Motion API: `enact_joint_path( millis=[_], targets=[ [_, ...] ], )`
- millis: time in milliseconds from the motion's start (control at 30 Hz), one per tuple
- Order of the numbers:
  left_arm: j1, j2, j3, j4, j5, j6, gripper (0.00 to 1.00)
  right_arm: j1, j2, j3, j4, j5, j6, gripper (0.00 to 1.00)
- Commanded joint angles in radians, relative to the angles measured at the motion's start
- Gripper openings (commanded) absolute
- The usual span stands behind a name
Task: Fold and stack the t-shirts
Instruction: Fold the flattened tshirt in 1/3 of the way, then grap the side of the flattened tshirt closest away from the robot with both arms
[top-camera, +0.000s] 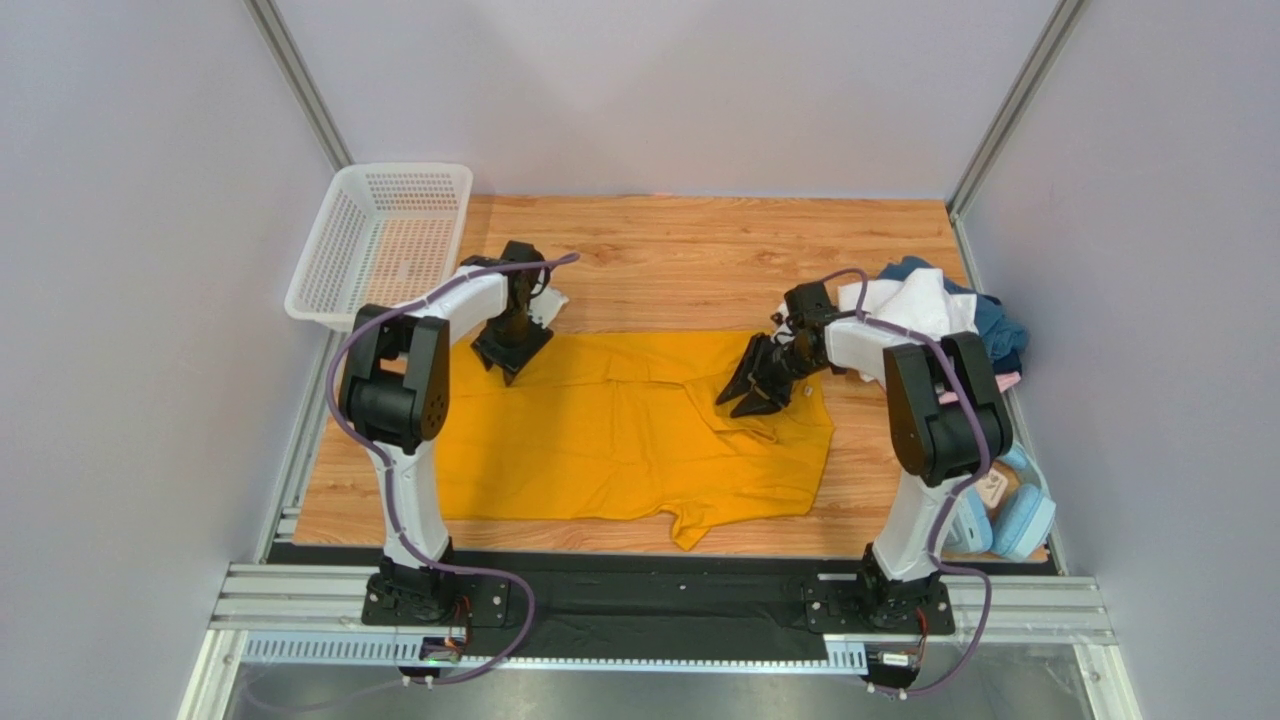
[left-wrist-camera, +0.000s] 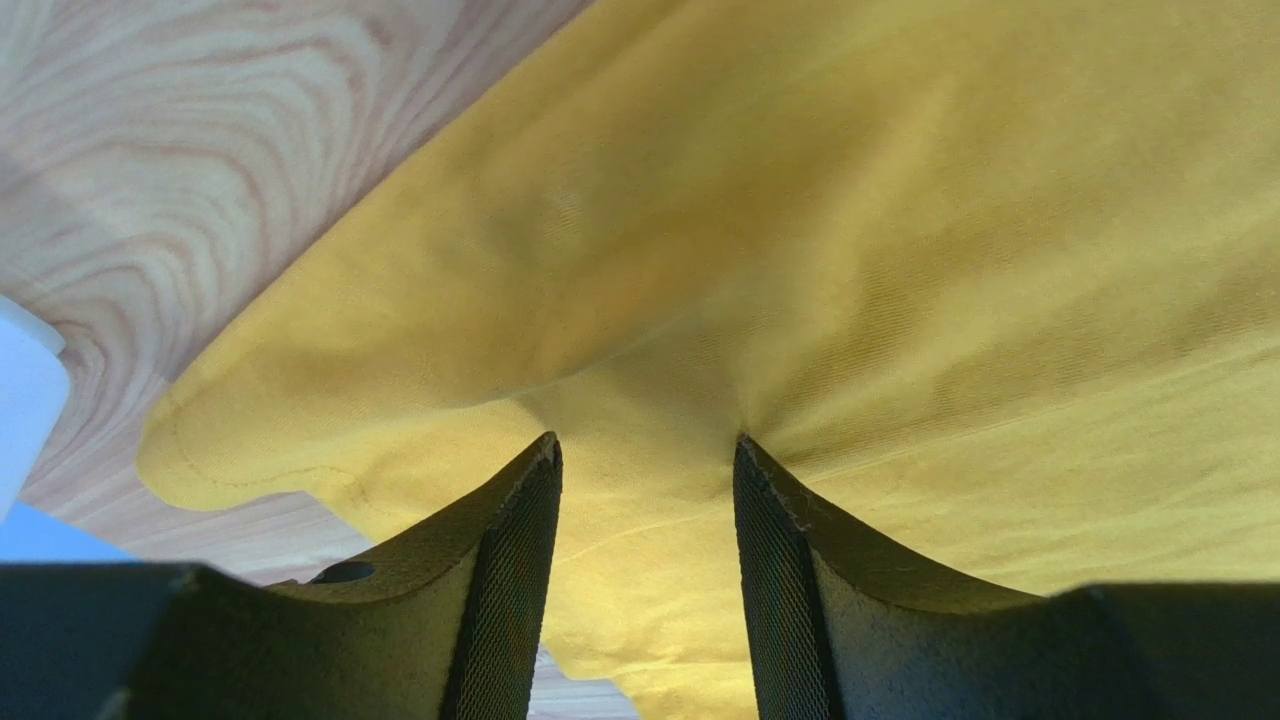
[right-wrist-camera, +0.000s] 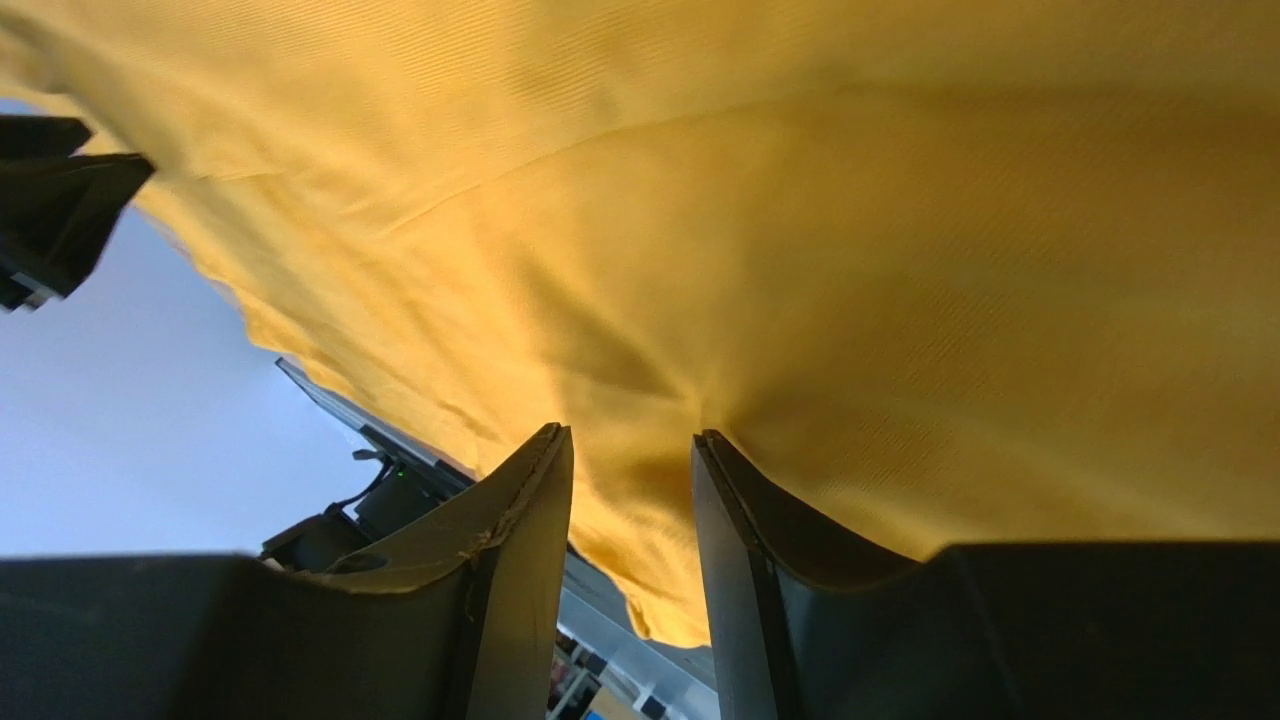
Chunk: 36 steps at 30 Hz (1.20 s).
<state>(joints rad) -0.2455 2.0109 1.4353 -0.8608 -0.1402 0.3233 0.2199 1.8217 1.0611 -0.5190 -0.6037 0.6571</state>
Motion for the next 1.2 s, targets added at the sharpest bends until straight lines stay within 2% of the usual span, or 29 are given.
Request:
enact_joint_path(
  millis=[0, 167, 467, 600, 667, 733, 767, 833, 900, 1000, 1167],
  targets=[
    [0.049, -0.098, 0.005, 0.034, 0.002, -0.009, 0.53, -0.025, 0.094, 0.003, 0.034, -0.015, -0.01, 0.41],
    [0.077, -0.129, 0.088, 0.022, 0.004, -0.007, 0.54, -0.089, 0.211, 0.146, 0.033, -0.053, 0.013, 0.4],
    [0.077, -0.008, 0.263, -0.043, 0.057, -0.042, 0.54, -0.151, 0.382, 0.345, -0.013, -0.086, 0.048, 0.39],
    [0.077, 0.01, 0.338, -0.124, 0.097, -0.063, 0.53, -0.123, 0.32, 0.335, -0.033, -0.047, 0.013, 0.4],
    [0.075, -0.084, 0.277, -0.126, 0.125, -0.059, 0.53, -0.11, 0.243, 0.341, -0.094, 0.058, -0.048, 0.43],
    [0.075, -0.173, 0.182, -0.113, 0.181, -0.041, 0.53, -0.087, 0.096, 0.362, -0.153, 0.155, -0.079, 0.45],
    [0.075, -0.27, 0.148, -0.106, 0.2, -0.033, 0.53, -0.076, 0.046, 0.369, -0.174, 0.247, -0.092, 0.46],
    [0.075, -0.368, 0.044, -0.098, 0.209, 0.009, 0.54, -0.021, -0.1, 0.416, -0.26, 0.412, -0.155, 0.49],
    [0.075, -0.515, -0.084, -0.1, 0.209, 0.049, 0.54, 0.059, -0.213, 0.431, -0.315, 0.502, -0.224, 0.51],
    [0.075, -0.693, -0.263, -0.106, 0.179, 0.153, 0.55, 0.18, -0.286, 0.383, -0.407, 0.576, -0.284, 0.45],
    [0.075, -0.765, -0.453, -0.21, 0.206, 0.178, 0.54, 0.404, -0.303, 0.159, -0.527, 0.679, -0.263, 0.38]
  ],
)
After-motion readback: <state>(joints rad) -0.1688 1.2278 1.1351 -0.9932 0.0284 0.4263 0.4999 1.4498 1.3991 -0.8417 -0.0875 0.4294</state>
